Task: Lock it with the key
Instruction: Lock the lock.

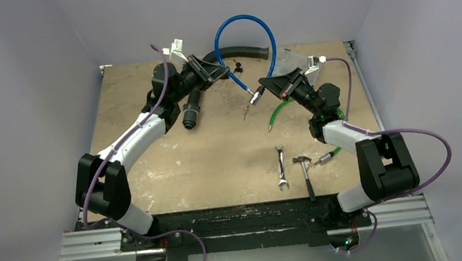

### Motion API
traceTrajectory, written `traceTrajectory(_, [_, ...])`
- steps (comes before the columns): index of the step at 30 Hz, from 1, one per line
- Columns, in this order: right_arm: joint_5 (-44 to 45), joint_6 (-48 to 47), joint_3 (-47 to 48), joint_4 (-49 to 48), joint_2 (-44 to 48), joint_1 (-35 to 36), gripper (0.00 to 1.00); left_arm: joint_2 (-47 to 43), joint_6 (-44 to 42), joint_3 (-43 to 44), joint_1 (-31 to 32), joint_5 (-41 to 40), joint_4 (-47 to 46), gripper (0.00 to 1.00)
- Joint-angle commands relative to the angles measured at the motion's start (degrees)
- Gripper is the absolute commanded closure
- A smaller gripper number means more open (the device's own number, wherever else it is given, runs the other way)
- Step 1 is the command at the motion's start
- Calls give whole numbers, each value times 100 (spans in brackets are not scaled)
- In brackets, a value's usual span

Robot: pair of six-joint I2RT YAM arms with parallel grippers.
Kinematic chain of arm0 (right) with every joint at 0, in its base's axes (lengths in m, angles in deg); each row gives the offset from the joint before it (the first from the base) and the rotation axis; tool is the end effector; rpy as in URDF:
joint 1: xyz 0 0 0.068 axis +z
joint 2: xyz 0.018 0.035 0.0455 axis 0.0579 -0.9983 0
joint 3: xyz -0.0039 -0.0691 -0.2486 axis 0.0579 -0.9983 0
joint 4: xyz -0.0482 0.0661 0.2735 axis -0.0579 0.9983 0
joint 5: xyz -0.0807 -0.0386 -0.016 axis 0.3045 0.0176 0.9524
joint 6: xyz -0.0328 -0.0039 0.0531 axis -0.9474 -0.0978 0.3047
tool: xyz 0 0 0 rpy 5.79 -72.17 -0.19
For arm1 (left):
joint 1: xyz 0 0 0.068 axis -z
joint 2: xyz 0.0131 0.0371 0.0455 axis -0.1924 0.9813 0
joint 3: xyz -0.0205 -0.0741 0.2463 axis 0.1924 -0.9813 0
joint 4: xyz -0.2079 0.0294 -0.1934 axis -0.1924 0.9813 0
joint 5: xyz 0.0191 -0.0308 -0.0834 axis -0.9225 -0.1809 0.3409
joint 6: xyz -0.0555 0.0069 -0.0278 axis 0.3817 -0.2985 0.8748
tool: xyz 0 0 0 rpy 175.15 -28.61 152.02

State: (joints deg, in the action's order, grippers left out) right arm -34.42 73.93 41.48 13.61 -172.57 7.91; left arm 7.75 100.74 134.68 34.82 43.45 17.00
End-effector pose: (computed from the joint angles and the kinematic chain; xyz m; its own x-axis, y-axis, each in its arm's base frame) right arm 0.3285 0.0910 0.2491 -0.5438 0.7185 -0.4335 -0.4772 0.1602 0.8641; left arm 0.3692 -0.1816 0.3198 -0.6445 -0.6292 -0.4344 0.3109 0.3035 -0.9007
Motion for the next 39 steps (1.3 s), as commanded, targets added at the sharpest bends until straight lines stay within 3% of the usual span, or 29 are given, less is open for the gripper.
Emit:
traceTrajectory(1, [364,213,289,254,30,134,100,5,-95,102,167,0,-368,100])
traceTrajectory(20, [1206,26,1430,3032,-314,178,100,238,-107,49,342,-770,375,100])
traceTrajectory(27, [1664,-422,1872,4148,-338,196,100,596,-275,332,944,-881,634,100])
traceTrajectory(37, [1191,-89,1570,3091,-237,280,100,830,54,38,1151,-754,79,100])
traceTrajectory(39, [1027,-92,1394,2653,-217,275,100,759,-164,12,1058,-716,69,91])
